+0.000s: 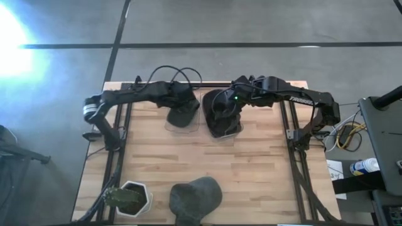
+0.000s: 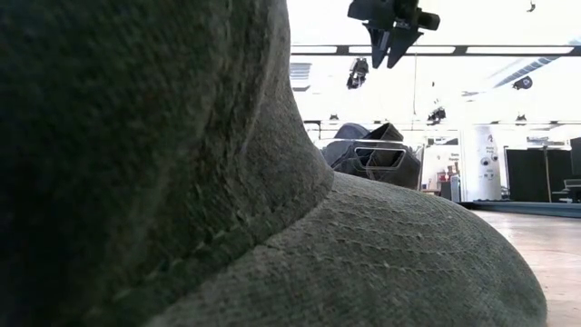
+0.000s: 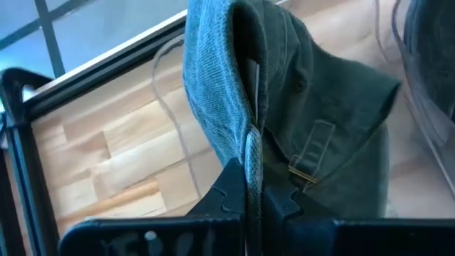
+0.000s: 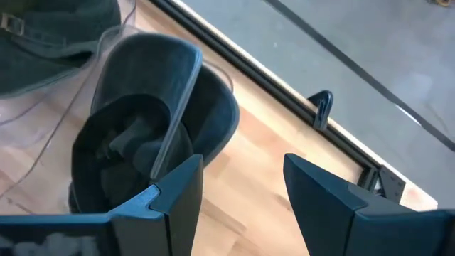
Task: Pick & Place hat
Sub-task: Put the left dark green cap into the left transparent bin
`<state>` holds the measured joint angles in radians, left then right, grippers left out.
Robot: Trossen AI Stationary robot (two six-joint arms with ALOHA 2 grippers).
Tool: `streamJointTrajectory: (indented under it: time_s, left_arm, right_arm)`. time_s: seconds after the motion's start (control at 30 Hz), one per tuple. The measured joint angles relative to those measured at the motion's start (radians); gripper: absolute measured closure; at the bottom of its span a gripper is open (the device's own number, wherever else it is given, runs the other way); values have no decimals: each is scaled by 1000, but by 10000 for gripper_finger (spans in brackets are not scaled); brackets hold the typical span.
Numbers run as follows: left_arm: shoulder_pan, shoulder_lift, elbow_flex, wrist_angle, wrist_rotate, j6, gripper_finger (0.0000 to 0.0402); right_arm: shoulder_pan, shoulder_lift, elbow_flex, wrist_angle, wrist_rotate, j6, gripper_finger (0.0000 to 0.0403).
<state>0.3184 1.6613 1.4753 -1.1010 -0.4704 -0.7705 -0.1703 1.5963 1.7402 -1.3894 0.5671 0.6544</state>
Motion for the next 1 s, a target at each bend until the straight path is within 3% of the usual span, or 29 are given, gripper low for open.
streamJointTrajectory:
  time_s: [0.37,0.73,1.0]
  left_arm:
    - [-38,115,18,-26,1,-11,384]
    - [-72,27,-32,80,4,56,292]
    - [-87,-51,-42,-60,-3,13,228]
  right_arm:
    - [-1,0,-59,5,-31,0,209]
    - [-3,0,-60,42,-69,-34,209]
    - [-2,0,-60,42,-112,-41,209]
